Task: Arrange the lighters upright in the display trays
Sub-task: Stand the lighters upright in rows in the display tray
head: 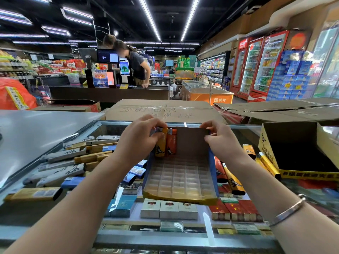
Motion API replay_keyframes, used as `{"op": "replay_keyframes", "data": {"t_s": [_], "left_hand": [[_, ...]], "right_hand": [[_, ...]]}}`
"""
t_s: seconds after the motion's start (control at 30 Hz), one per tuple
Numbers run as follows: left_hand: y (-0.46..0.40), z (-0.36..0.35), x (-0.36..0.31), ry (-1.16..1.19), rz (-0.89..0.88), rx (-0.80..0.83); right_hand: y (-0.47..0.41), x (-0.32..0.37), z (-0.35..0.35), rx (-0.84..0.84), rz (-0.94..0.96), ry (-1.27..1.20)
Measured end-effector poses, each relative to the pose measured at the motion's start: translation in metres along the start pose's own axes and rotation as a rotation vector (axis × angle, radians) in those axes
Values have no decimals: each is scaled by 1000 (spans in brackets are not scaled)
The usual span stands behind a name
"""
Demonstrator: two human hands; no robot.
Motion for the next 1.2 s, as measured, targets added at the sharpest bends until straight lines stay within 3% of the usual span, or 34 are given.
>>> {"op": "replay_keyframes", "data": {"t_s": [0.2,0.4,0.57,0.67,0.8,0.97,1.2], "left_hand": [[0,1,6,229,64,15],[0,-8,-11,197,-5,19],[-3,-8,7,372,197,60],[-4,-8,15,429,265,107],[-2,-10,16,560,311,165],[-3,-13,16,637,336,216],[-1,-18,18,716,387,279]], "right_hand": [[0,0,0,1,8,-4],[1,1,-1,17,31,47],[11,35,-10,-39,363,406],[13,51,-27,53,486,473],[6,49,-50,209,411,527],[-9,44,-58,200,233,506],[-13,36,-61,137,225,507]]}}
Point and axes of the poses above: each hand's wrist, its own y-axis away from the middle knuckle, its own z-axis out of the back of the hand, x = y × z, the point moved 6 cm from there along -y, towards the middle knuckle, and after that the axes turned 15 degrees about -y, right-handed, at the moved point
